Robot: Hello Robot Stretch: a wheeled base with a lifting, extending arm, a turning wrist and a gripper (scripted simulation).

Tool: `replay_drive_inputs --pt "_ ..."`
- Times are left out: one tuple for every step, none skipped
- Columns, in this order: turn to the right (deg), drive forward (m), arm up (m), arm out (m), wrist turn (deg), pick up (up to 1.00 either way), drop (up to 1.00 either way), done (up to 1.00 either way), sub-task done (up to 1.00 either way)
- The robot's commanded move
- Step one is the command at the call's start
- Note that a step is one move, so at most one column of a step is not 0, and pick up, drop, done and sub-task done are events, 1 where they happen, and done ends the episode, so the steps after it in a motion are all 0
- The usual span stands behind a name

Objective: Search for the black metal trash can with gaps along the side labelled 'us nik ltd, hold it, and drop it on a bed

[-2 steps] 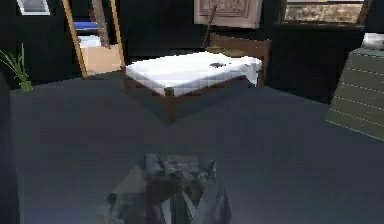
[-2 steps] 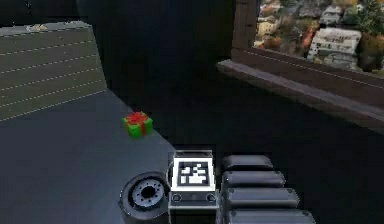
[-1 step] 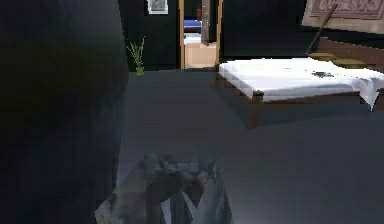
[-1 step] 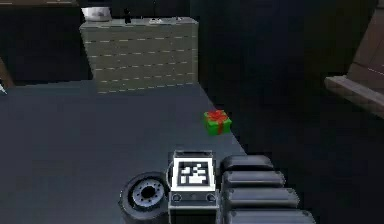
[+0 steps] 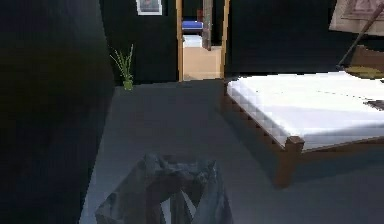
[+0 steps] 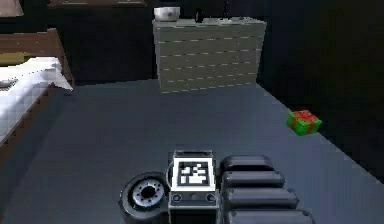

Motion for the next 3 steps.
replay_drive_inputs --pt "-3.0 0.0 0.0 0.0 0.0 0.0 0.0 0.0 0.0" --pt "0.0 1.0 0.0 0.0 0.0 0.0 0.0 0.0 0.0" --pt "0.0 1.0 0.0 0.0 0.0 0.0 0.0 0.0 0.0"
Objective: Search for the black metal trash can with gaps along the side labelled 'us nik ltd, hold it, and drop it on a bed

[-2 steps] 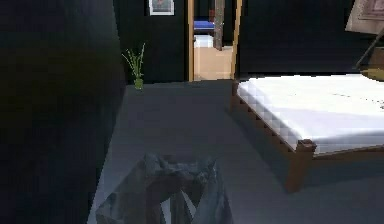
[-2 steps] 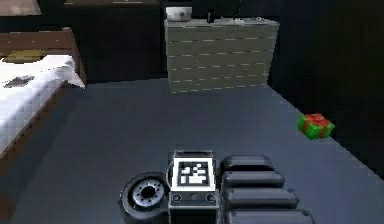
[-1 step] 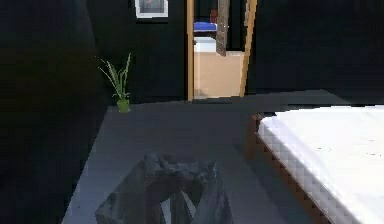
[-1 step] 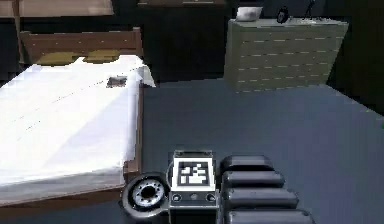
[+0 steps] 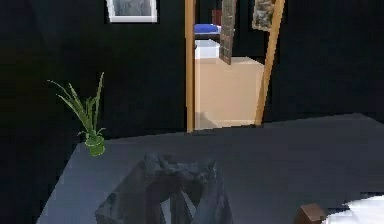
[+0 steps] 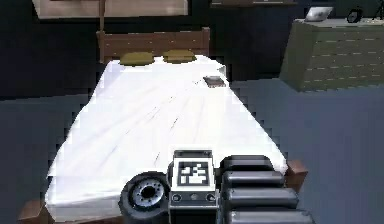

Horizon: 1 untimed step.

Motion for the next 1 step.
replay_drive_inputs --pt "0.0 0.95 0.0 0.0 0.0 0.0 0.0 0.0 0.0"
